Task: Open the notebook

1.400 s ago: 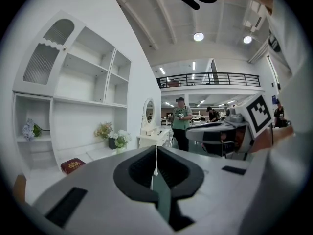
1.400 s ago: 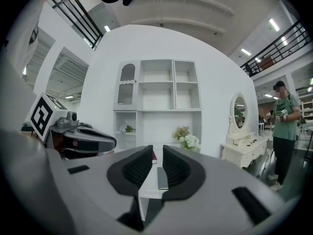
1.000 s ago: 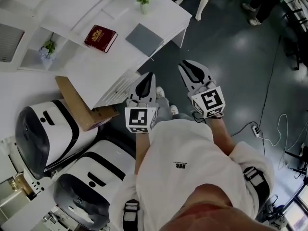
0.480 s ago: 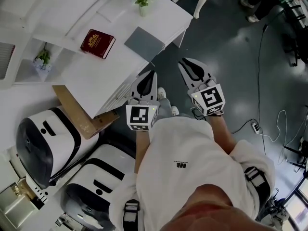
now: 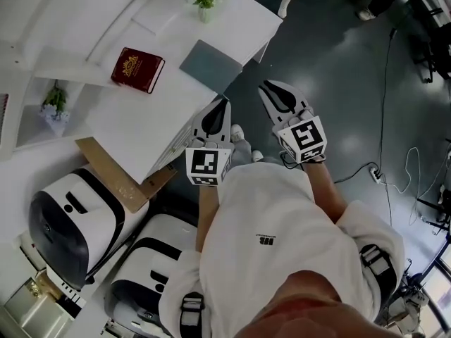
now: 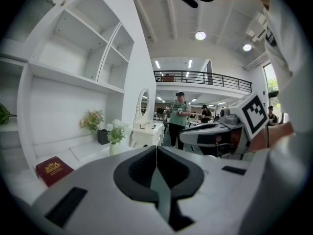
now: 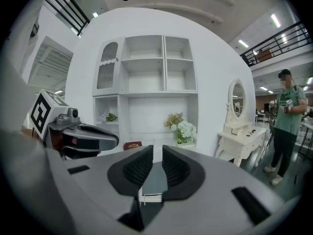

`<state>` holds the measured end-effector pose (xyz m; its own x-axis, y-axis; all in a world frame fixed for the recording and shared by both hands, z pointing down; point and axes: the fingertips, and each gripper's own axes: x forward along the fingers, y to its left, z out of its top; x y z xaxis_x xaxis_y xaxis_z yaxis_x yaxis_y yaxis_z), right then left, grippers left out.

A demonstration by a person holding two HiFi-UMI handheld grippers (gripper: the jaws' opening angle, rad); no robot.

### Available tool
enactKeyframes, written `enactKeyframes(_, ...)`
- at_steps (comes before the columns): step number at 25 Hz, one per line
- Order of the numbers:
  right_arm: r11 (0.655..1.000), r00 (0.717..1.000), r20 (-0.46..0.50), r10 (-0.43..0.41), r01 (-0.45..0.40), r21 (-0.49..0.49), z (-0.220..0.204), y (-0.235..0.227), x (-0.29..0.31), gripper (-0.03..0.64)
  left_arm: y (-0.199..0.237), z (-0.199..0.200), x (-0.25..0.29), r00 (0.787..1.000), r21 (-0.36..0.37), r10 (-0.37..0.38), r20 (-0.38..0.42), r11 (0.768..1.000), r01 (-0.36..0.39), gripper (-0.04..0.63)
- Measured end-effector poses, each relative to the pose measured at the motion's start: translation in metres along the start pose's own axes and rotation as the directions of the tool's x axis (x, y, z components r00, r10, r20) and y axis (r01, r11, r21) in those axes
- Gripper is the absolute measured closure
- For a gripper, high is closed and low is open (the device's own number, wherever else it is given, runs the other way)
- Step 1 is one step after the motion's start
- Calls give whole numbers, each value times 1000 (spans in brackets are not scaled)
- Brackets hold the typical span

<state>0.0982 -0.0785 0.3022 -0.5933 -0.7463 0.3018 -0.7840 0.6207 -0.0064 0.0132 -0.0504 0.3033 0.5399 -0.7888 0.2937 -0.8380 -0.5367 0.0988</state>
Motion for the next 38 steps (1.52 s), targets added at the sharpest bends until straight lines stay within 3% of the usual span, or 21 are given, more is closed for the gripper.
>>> enactKeyframes(17,997,991,-136,-10,21,78,-61,-15,72,575,40,-44,59,989,-51,-109,-96,993,105,595)
enactKeyframes(38,992,964,-245,103,-83,91,-124,-49,137,568,71,-92,113,986,-119,-19,-168,993,-1,595)
